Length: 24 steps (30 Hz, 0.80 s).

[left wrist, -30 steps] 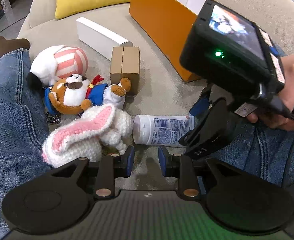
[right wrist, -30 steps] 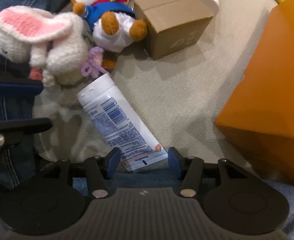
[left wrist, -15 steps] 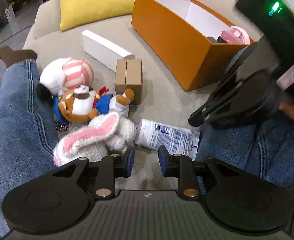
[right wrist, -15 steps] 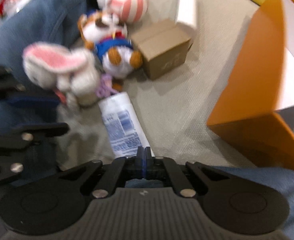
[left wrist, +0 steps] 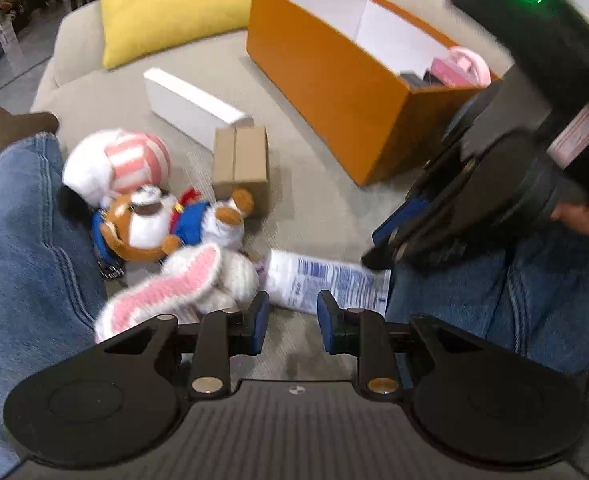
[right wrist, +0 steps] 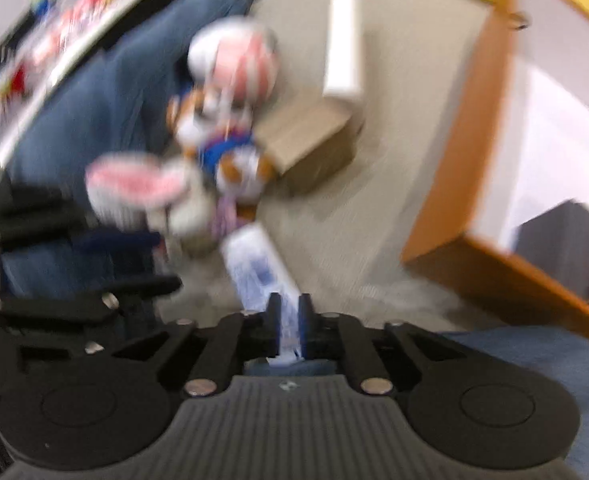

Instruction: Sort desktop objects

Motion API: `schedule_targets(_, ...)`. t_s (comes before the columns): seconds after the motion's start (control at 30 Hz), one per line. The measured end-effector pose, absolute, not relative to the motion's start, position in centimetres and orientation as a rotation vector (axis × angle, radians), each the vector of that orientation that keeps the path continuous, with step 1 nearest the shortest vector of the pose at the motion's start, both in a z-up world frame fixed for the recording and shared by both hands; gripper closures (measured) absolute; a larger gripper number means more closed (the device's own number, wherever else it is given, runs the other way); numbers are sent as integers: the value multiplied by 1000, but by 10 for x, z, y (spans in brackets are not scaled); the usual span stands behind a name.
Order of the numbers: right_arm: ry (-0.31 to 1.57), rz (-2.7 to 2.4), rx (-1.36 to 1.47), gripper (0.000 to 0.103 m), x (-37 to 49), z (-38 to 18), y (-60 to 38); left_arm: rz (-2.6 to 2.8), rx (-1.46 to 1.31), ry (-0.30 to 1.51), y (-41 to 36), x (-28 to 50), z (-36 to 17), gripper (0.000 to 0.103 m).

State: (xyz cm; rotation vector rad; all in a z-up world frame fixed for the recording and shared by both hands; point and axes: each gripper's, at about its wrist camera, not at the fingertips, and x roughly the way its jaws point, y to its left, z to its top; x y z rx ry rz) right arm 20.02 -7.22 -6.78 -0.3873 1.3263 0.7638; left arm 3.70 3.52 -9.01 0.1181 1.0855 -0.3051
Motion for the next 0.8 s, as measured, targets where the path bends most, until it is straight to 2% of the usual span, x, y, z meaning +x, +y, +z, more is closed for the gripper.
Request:
schedule_targets(0.07,1357,795,-441,75,198,-83,-61,-302,120,1098,36,36,-96,74)
schedule_targets(0.1,1369,801,-465,67,195,-86,-59,-302,122,1102,36,37,-98,74)
schedule_targets(0.13,1377,805,-483,54,195,-88,-55,-301,124,1105,36,37,-99,74)
schedule_targets(0.2,1386,815,-532,45,195,-94,-47,-294,123,1109,38,37,-99,74)
schedule_targets(0.4,1507,722,-698,48,198,-131,-31,-288,105,1104,44,39,-96,74)
schedule_targets(0.6,1515,688,-762,45,193,-142,-20,-274,61,1099,52,36,-99,74)
schedule_targets(0.67,1495,686,-760,51,191,-138,-22,-270,61,1094,54,34,-98,74)
schedule_targets(0.7,1477,665,-761,66,191,-135,-25,-265,64,1091,55,33,-97,74)
schedule_targets(0.8,1452,683,-679,77,193,-120,-33,-257,73,1080,56,32,-93,74)
